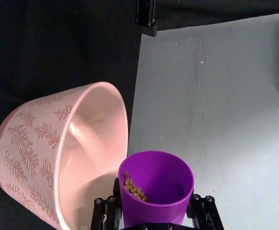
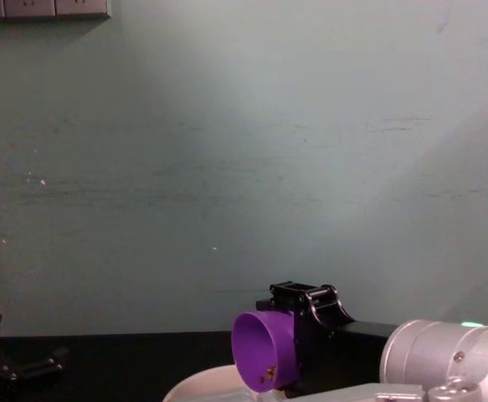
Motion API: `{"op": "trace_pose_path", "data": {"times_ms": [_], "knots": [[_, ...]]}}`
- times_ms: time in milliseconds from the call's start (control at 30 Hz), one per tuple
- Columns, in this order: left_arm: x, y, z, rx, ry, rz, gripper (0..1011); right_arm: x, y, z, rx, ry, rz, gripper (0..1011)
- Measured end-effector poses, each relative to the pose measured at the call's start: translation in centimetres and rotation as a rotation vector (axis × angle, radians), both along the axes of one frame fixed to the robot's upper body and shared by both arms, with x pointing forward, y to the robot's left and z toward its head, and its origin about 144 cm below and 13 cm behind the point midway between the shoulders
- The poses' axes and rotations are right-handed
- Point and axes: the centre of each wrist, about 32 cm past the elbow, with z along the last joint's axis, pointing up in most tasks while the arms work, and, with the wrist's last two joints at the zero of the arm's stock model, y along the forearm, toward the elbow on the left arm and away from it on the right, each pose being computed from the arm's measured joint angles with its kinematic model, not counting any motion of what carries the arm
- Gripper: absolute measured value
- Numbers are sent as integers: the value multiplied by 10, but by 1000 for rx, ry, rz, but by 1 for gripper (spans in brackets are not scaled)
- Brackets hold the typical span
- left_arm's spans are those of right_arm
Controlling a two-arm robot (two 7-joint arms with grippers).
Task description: Pick up the cup and pour the mung beans from the cup into the bowl.
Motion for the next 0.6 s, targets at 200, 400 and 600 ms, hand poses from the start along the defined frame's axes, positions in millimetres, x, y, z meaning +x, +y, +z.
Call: {"op": "trace_pose_path", "data": {"times_ms": [200, 400, 600], "knots": [[0, 0, 0, 0, 0, 0, 1000, 0, 1, 0, -19, -16, 2, 726], [0, 0, 0, 0, 0, 0, 1000, 0, 2, 0, -35, -27, 5, 726], [0, 0, 0, 0, 0, 0, 1000, 0, 4, -1, -55, -39, 8, 726]]}}
